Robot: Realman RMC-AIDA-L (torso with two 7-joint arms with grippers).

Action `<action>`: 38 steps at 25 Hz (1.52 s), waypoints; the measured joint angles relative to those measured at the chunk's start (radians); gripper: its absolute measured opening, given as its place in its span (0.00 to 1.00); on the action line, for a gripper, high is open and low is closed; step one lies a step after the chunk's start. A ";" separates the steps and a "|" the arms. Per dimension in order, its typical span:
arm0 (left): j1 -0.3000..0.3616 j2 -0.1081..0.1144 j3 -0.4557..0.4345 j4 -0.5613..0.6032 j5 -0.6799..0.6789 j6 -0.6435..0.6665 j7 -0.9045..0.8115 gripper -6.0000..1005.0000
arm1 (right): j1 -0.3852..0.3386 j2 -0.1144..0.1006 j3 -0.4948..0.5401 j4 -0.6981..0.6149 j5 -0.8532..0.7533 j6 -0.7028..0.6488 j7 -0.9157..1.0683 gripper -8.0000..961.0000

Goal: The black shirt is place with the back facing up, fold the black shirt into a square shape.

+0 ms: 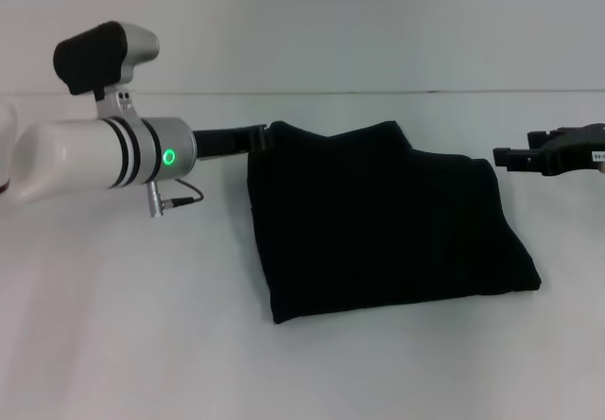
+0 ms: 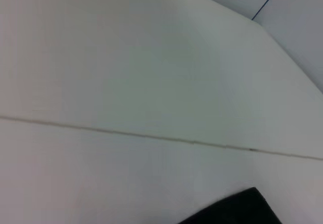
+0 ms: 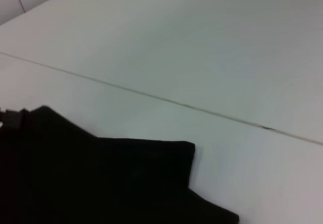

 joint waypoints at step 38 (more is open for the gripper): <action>-0.036 0.048 -0.006 0.003 0.003 -0.033 -0.005 0.01 | 0.008 0.002 -0.005 -0.001 -0.002 -0.009 0.000 0.75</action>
